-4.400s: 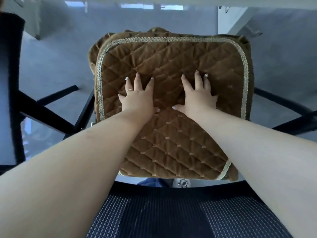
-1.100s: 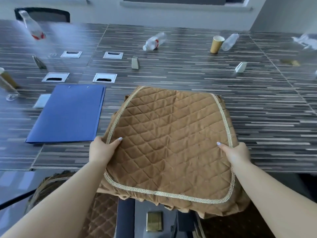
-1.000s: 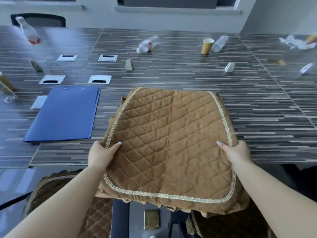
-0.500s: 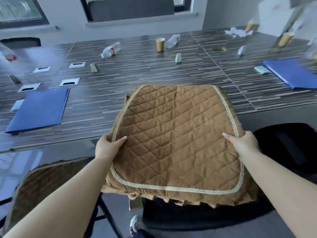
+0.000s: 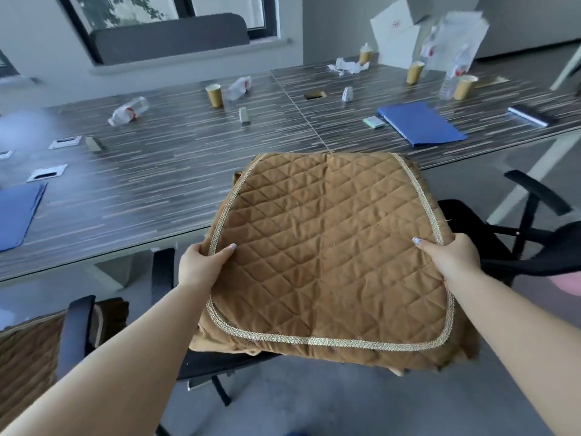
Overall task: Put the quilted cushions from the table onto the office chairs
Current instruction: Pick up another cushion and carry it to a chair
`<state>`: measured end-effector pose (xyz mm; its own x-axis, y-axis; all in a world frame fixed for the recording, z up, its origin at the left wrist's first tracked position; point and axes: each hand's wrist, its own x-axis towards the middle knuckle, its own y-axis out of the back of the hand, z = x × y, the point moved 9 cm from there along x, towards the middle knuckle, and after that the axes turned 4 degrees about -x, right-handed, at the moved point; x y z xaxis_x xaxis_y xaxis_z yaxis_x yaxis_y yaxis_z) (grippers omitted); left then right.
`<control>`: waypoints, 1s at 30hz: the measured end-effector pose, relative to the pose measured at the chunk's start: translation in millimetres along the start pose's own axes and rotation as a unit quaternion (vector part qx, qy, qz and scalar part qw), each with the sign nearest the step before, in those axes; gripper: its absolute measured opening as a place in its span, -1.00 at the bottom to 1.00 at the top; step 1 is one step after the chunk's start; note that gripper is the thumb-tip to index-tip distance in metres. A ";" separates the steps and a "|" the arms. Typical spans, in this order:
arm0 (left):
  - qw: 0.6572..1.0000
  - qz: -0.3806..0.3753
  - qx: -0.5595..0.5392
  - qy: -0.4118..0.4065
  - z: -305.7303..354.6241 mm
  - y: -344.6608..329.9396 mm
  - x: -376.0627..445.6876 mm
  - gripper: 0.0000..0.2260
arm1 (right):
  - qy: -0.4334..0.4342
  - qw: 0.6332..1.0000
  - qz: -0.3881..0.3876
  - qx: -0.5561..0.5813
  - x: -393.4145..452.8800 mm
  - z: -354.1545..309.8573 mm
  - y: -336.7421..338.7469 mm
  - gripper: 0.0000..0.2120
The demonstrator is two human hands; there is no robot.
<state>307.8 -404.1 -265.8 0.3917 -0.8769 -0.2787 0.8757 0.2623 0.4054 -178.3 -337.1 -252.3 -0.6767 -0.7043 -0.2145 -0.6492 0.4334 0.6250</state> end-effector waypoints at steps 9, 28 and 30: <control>1.000 0.012 0.017 -0.013 33.7 -74.8 -3.2 -0.46 | -0.014 1.000 -0.002 0.024 58.0 28.6 32.7 -0.73; 0.999 0.037 -0.007 0.035 122.3 -327.8 94.5 -0.55 | -0.014 1.000 0.014 0.003 362.5 -8.8 69.3 -0.58; 0.998 0.037 -0.004 0.041 126.6 -337.9 99.9 -0.53 | -0.002 1.000 0.018 0.000 378.3 -16.4 71.3 -0.58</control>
<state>15.3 -631.3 -320.4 0.4766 -0.8195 -0.3183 0.8456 0.3282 0.4211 -474.9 -581.9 -276.6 -0.7011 -0.6860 -0.1947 -0.6241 0.4582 0.6328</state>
